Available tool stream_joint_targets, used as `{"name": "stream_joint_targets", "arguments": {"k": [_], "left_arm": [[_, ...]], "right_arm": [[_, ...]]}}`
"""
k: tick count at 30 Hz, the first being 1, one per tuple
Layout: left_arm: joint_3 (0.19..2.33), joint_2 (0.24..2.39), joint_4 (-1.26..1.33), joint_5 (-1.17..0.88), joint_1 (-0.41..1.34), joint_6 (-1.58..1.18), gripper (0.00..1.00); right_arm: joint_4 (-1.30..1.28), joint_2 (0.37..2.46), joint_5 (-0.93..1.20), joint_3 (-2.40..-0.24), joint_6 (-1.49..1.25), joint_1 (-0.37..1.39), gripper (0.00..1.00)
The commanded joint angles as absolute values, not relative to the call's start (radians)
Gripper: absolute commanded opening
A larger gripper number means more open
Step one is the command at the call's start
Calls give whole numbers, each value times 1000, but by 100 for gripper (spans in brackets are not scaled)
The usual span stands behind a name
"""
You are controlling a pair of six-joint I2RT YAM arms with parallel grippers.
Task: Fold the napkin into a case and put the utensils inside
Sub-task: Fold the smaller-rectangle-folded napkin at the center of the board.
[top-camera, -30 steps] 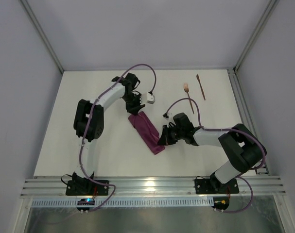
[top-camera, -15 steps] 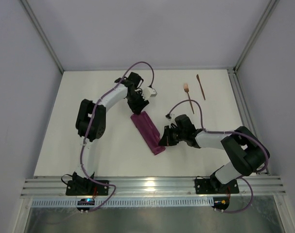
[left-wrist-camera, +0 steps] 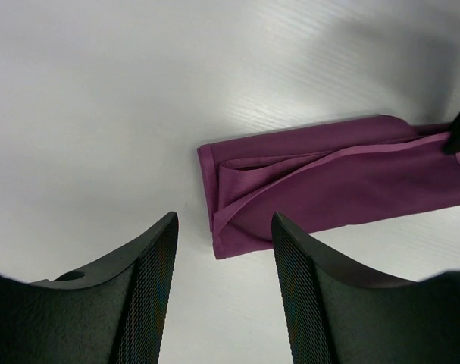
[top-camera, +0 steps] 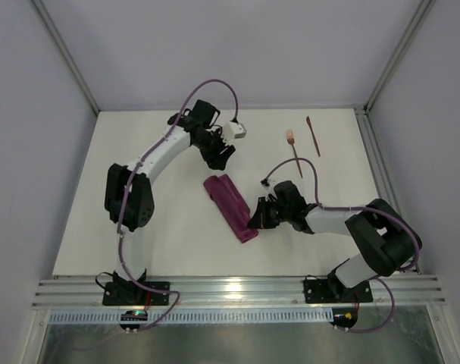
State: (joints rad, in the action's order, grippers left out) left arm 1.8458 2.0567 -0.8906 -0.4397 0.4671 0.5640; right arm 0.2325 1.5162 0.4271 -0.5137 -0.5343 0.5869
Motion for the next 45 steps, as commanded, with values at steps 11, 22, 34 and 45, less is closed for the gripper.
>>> {"name": "stream_joint_targets", "arguments": {"k": [11, 22, 34, 45], "left_arm": [[1474, 1801, -835, -425, 699, 694, 56], [1402, 1795, -710, -266, 822, 181, 63], [1365, 1842, -696, -186, 854, 55, 64], [1339, 1822, -709, -124, 816, 64, 66]], "right_arm": [[337, 1480, 402, -472, -584, 586, 4], [416, 1474, 373, -442, -652, 584, 4], [584, 1540, 371, -394, -805, 586, 4], [695, 1710, 344, -491, -986, 618, 4]]}}
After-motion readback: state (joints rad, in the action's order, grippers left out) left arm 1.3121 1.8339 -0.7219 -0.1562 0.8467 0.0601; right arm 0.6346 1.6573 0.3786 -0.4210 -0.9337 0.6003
